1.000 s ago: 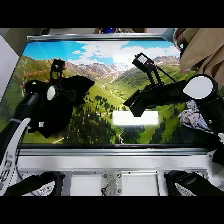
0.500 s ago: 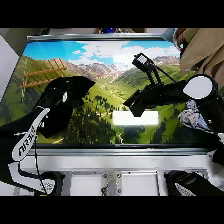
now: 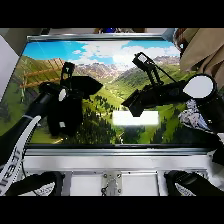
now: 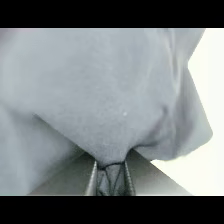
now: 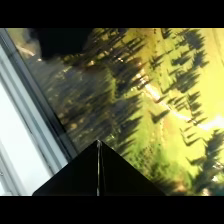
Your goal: Fold the clothes and pants, and hang the long-sleeved shirts on hangers.
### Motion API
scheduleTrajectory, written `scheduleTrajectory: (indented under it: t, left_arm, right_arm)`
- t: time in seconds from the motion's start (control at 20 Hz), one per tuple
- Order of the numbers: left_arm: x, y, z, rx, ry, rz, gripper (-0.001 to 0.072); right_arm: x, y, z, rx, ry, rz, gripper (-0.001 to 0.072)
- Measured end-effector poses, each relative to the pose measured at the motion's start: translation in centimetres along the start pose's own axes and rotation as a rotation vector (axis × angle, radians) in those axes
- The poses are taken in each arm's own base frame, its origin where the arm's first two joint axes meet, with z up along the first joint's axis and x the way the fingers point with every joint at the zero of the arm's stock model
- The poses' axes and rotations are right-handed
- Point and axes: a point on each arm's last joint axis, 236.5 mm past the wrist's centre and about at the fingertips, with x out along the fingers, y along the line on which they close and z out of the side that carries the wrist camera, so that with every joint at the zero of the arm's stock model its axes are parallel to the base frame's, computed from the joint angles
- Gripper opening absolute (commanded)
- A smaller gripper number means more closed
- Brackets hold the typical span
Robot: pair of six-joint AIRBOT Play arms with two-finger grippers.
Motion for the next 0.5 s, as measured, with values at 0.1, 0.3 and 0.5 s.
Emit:
scheduleTrajectory:
  t: [0.1,0.3,0.5]
  left_arm:
    - [-3.6,-3.7,1.9,0.057,-0.089,-0.058,0.0017]
    - [-8.2,-12.3,3.3,0.163,-0.205,-0.203,0.0017]
    - [-8.8,-20.2,5.7,0.191,-0.261,-0.314,0.0017]
  right_arm:
    - [-0.2,0.6,0.5,-0.017,-0.024,0.022,0.0025]
    - [-3.4,-1.6,2.2,-0.027,-0.122,-0.048,0.0022]
    - [-9.7,-7.4,3.8,0.086,-0.283,-0.242,0.0021]
